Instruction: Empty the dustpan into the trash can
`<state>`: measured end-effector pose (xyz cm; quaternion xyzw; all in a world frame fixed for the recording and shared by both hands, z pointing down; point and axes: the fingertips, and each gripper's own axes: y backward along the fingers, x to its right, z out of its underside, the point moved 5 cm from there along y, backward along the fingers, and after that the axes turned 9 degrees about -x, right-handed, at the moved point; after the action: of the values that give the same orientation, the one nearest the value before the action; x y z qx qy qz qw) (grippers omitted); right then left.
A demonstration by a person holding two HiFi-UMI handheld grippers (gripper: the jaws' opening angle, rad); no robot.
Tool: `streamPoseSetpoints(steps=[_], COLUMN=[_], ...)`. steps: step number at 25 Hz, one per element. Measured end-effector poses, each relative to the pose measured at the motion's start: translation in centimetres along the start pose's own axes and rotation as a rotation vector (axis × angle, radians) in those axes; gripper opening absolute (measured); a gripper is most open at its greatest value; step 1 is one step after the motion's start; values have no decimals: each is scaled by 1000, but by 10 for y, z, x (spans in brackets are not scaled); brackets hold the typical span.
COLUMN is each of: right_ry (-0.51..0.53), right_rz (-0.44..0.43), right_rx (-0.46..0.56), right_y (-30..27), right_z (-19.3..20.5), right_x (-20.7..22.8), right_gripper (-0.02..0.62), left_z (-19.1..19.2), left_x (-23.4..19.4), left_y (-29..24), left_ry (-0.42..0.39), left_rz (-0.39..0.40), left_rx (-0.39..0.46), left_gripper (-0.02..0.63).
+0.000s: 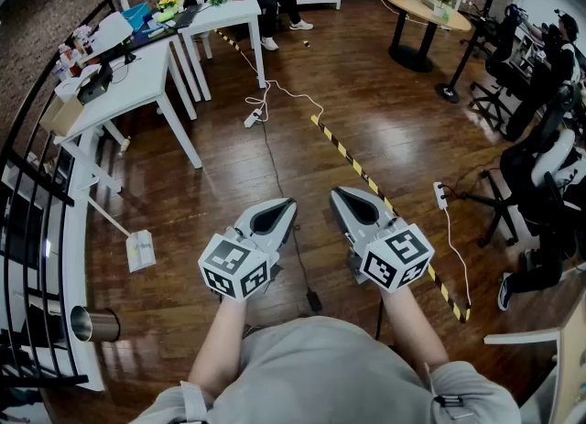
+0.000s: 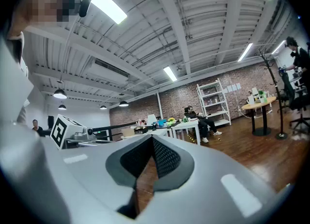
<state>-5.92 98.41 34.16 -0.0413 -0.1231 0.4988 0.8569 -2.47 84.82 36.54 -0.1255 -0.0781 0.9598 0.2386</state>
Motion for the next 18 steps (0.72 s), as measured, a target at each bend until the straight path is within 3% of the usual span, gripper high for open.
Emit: streamPoseSetpoints(steps=[5, 9, 18], right_ry=[17, 31, 86], right_rz=[-62, -166, -429], right_rx=[-18, -47, -114], right_y=[-32, -70, -167], right_z=[1, 4, 4], right_x=[-19, -48, -166], right_gripper=[0, 0, 0], left_z=[5, 10, 25], left_x=[-27, -54, -114], left_y=[29, 68, 206], left_ry=[16, 44, 116], left_rz=[-68, -176, -448], left_rx=[6, 20, 64], left_gripper=[6, 6, 6])
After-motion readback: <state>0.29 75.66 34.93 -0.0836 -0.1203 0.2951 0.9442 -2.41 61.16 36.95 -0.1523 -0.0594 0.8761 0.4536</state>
